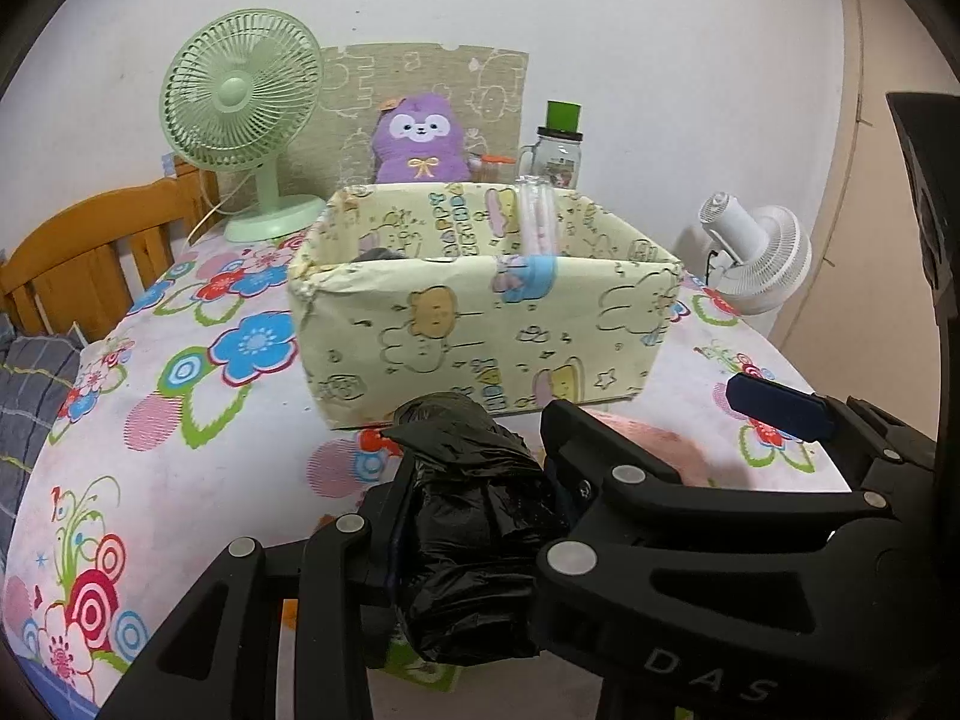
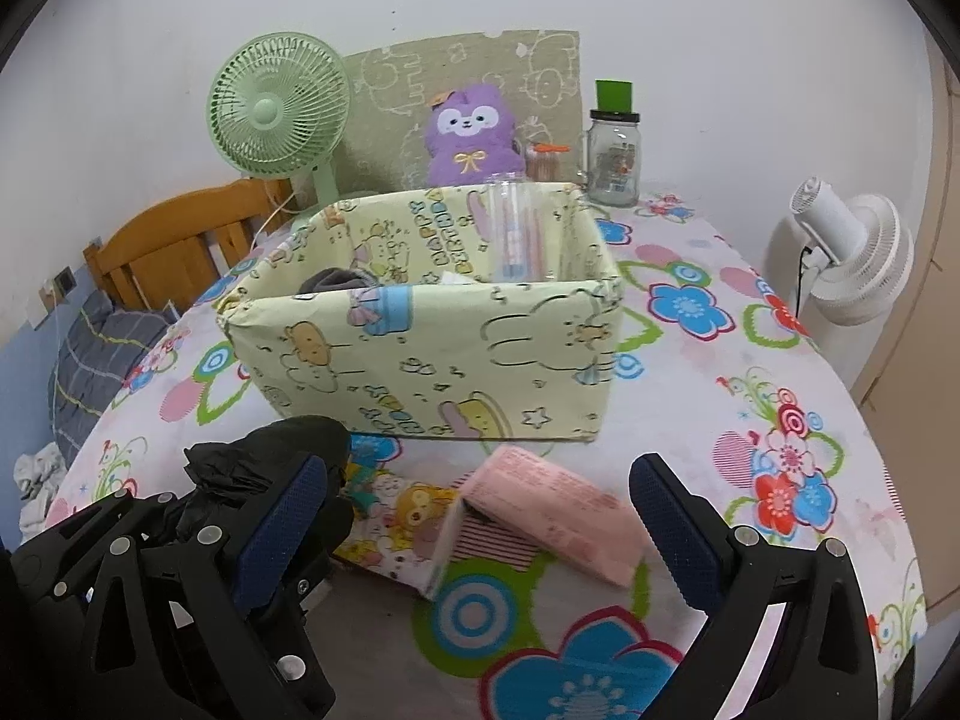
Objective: Organize soft objects
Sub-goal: 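Close left tool on the black folded bag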
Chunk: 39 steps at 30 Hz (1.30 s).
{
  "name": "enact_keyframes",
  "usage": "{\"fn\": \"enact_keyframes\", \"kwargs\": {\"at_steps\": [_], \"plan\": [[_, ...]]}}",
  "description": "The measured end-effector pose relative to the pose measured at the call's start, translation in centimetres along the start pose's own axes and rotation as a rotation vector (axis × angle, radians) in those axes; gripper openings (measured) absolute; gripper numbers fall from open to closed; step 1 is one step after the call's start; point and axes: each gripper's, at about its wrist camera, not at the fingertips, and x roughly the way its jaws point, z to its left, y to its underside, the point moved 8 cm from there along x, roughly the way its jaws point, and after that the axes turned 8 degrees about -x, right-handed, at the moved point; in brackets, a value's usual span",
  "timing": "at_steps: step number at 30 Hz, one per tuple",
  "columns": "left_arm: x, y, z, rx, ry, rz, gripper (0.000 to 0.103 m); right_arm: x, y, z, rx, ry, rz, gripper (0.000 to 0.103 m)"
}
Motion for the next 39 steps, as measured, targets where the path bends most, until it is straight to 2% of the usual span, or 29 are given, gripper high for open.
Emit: {"fn": "enact_keyframes", "kwargs": {"at_steps": [10, 16, 21, 26, 32, 37, 39], "plan": [[1.2, 0.3, -1.6, 0.027, 0.005, 0.019, 0.04, 0.2, 0.6, -2.1, 0.015, -0.001, 0.015, 0.099], [2.0, 0.2, -1.7, 0.029, -0.017, 0.031, 0.04, 0.9, 1.2, -4.0, 0.049, 0.007, 0.031, 0.097], [2.8, 0.4, -2.3, 0.07, -0.05, 0.041, 0.04, 2.0, 1.9, -5.0, 0.077, 0.003, 0.058, 0.097], [3.6, 1.1, -2.6, 0.125, -0.092, 0.059, 0.04, 3.3, 2.6, -5.0, 0.073, -0.032, 0.103, 0.091], [4.0, 1.3, -2.4, 0.108, -0.082, 0.083, 0.04, 4.4, 2.8, -4.8, 0.064, -0.061, 0.127, 0.09], [4.0, 1.6, -2.4, 0.116, -0.088, 0.08, 0.04, 5.1, 3.1, -4.5, 0.062, -0.089, 0.142, 0.086], [4.0, 1.6, -2.5, 0.115, -0.088, 0.079, 0.04, 5.0, 3.1, -4.4, 0.057, -0.094, 0.142, 0.082]]}}
